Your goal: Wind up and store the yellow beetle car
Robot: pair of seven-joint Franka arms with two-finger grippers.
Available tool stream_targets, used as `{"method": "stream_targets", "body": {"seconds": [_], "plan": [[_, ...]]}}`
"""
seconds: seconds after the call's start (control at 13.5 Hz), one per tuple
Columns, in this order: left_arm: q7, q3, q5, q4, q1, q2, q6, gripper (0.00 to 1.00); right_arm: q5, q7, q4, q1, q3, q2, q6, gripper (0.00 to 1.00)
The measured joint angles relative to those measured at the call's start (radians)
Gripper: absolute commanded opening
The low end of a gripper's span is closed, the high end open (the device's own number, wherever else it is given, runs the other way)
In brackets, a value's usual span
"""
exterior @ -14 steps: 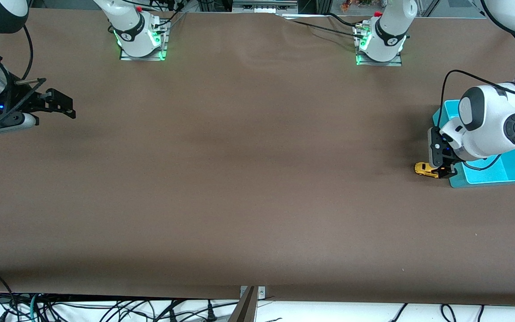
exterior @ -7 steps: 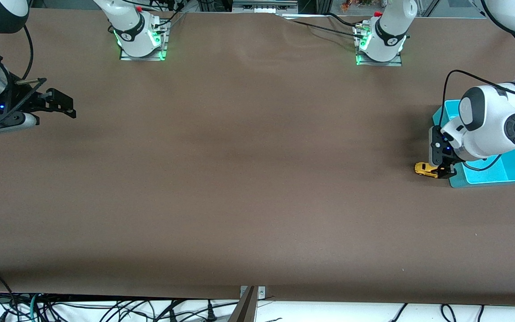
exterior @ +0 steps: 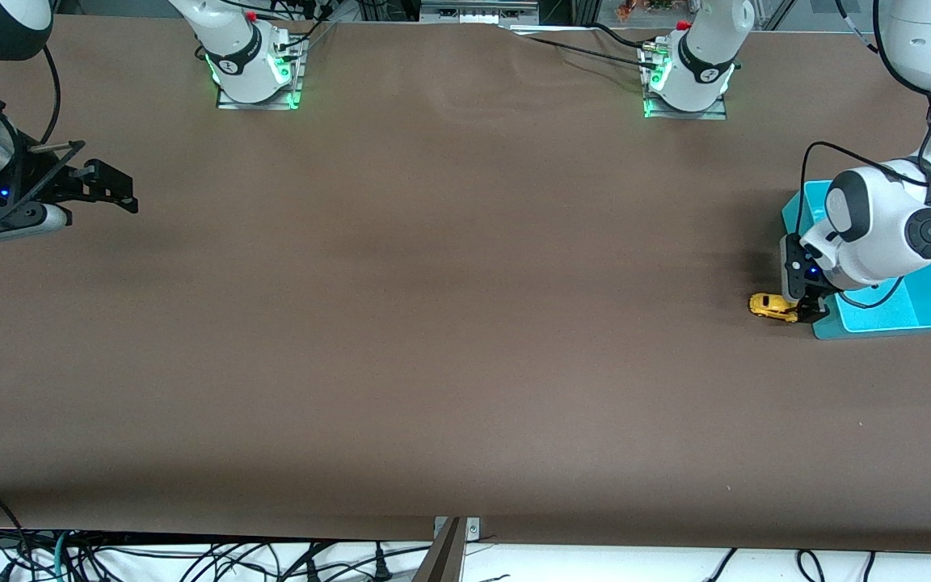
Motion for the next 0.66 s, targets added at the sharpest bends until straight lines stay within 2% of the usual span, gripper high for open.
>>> {"method": "stream_targets", "body": {"seconds": [0.66], "plan": [[0.002,-0.003,0.000,-0.016,0.000,-0.016,0.021,1.00,0.000,-0.011,0.000,0.000,0.000,0.004,-0.001,1.00]]}}
